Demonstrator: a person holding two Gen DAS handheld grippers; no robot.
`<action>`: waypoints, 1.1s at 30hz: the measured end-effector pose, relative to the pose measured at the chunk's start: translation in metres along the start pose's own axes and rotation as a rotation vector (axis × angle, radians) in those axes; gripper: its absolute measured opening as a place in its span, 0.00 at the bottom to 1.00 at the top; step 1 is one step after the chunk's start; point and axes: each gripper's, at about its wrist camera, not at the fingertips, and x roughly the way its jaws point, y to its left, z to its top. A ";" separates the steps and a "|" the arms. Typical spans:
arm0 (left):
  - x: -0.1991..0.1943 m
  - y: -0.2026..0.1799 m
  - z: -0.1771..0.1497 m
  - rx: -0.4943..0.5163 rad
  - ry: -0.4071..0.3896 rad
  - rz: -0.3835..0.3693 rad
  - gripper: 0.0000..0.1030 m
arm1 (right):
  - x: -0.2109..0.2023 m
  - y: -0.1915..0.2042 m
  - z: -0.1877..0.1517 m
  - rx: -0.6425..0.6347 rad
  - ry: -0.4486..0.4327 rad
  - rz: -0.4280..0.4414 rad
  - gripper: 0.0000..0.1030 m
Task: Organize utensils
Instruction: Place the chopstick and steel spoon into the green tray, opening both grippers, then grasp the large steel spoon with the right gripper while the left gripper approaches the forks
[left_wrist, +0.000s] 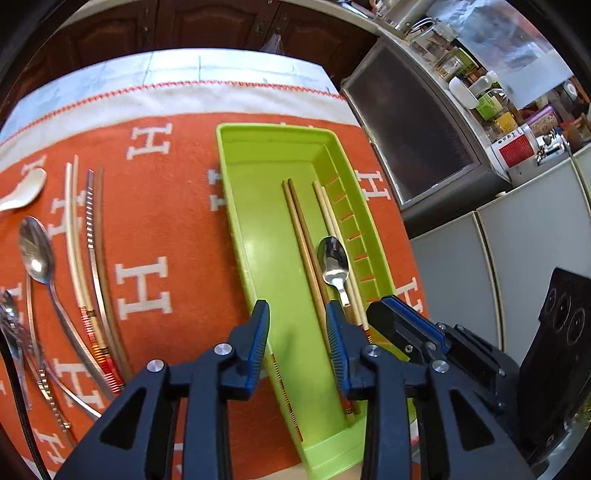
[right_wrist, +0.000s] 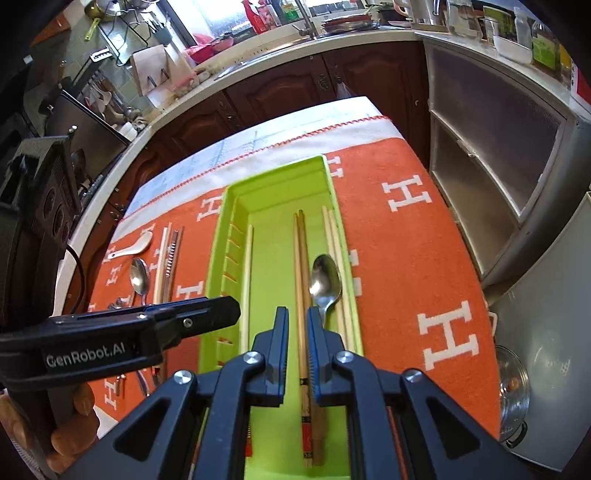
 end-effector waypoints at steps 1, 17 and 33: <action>-0.004 0.000 -0.003 0.010 -0.006 0.017 0.29 | -0.001 0.003 0.000 -0.006 -0.001 0.002 0.09; -0.052 0.022 -0.046 0.051 -0.079 0.134 0.46 | -0.014 0.041 -0.014 -0.060 0.016 0.045 0.09; -0.098 0.099 -0.071 -0.078 -0.144 0.197 0.49 | -0.003 0.095 -0.022 -0.147 0.070 0.070 0.09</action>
